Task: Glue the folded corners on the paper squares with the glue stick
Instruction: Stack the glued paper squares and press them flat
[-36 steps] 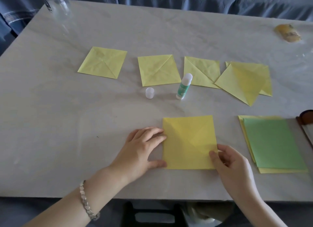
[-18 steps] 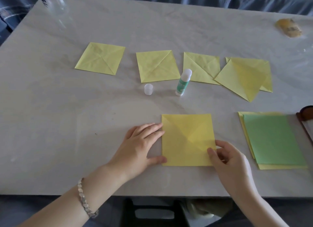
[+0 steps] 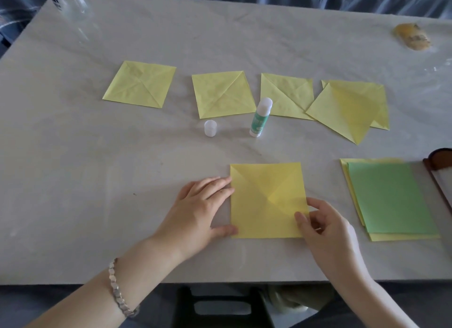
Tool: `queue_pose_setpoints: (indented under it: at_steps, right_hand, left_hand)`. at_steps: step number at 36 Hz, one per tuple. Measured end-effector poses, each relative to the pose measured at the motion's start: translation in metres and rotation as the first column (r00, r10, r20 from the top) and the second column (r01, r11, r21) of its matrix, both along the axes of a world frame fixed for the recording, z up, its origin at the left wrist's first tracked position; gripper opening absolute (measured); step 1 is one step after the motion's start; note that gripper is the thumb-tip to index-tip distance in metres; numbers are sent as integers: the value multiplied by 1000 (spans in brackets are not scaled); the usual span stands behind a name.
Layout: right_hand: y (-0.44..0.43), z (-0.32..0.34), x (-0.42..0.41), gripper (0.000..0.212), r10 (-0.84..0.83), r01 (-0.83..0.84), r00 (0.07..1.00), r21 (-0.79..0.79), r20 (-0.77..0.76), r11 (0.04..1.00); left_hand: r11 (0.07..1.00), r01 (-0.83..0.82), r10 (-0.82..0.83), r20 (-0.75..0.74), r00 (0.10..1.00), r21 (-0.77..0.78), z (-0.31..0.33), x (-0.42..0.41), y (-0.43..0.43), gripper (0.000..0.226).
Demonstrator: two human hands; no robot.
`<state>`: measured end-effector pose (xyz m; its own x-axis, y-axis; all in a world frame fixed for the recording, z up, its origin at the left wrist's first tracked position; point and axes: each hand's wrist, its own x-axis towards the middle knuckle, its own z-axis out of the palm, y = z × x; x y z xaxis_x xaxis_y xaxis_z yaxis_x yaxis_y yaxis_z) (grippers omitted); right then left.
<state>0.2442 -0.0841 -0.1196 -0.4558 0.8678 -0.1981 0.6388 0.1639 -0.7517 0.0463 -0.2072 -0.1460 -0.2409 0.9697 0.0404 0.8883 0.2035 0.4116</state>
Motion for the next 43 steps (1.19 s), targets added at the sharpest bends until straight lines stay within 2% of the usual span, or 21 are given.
queue_pose_setpoints:
  at_steps: [3,8,12,14,17,21,30,35,38,43]
  right_hand:
    - [0,1,-1,37,-14,14,1000,36,8,999]
    - [2,-3,0,48,34,-55,995,227,92,972]
    - [2,-11,0,43,184,-249,966,474,181,845]
    - [1,-17,-3,38,266,-344,938,521,221,781]
    - [0,-22,-9,46,356,-448,894,496,272,744]
    - [0,-27,-16,54,408,-534,843,450,350,716]
    - [1,-28,-20,59,417,-566,814,392,404,725]
    - [1,-28,-20,55,424,-549,831,402,361,733]
    - [9,-23,-22,41,425,-523,852,445,306,727]
    - [43,-12,-42,30,335,-420,907,469,257,777]
  left_hand:
    - [1000,-1,0,-49,999,-20,3,0,3,71]
    - [999,-2,0,-42,999,-36,4,0,3,72]
    - [998,7,-10,-41,999,-60,7,1,3,71]
    - [997,13,-15,-34,999,-80,9,0,5,70]
    - [998,4,-5,-4,1000,-70,14,1,7,66]
    - [995,-19,16,-39,999,-98,13,5,6,65]
    - [978,-207,201,-123,972,-37,8,32,18,53]
    - [969,-247,240,-165,956,-19,-4,55,27,48]
    - [969,-242,246,-151,958,43,-12,58,32,44]
    - [977,-191,205,-164,965,94,-22,57,33,40]
